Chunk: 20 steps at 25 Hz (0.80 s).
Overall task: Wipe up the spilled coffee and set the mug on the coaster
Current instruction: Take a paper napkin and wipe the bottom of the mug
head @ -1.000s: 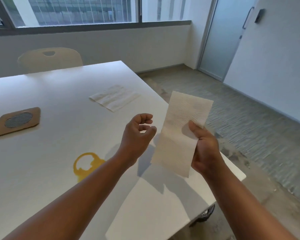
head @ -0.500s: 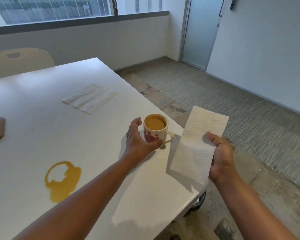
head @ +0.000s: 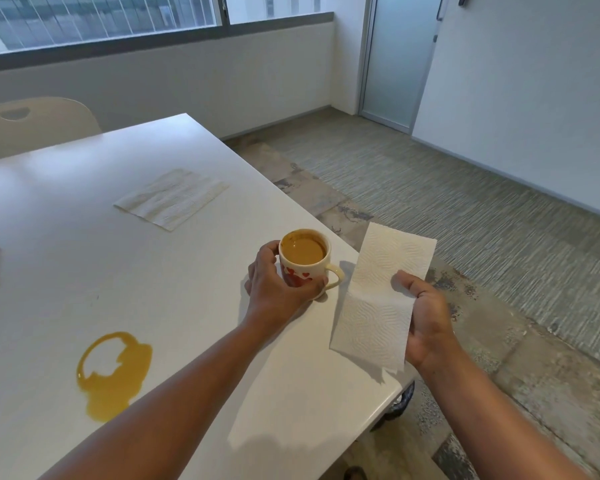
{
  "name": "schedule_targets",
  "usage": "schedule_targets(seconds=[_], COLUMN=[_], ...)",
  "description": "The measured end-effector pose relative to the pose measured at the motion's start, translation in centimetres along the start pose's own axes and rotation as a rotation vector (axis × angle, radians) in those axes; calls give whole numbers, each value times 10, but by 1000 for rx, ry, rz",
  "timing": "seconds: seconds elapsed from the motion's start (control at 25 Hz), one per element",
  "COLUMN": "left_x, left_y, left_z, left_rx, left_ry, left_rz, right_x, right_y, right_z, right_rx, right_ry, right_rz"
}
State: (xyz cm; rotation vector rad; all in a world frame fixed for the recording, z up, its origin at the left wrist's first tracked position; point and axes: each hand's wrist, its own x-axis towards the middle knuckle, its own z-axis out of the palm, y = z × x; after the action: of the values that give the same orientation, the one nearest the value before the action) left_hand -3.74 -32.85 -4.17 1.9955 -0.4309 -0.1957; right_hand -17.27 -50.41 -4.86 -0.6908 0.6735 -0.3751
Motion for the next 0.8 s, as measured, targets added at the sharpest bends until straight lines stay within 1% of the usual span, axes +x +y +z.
schedule_targets(seconds=[0.16, 0.36, 0.6, 0.8], left_x=[3, 4, 4, 9], left_y=[0, 2, 4, 20], left_z=[3, 5, 5, -2], left_rx=[12, -9, -18, -38], left_ry=[20, 65, 83, 105], left_rz=[16, 22, 18, 70], right_x=[3, 8, 10, 13], right_y=[2, 5, 5, 5], right_z=[0, -1, -3, 0], right_rx=[6, 32, 29, 35], right_ry=[-15, -19, -57, -59], right_rz=[48, 65, 95, 119])
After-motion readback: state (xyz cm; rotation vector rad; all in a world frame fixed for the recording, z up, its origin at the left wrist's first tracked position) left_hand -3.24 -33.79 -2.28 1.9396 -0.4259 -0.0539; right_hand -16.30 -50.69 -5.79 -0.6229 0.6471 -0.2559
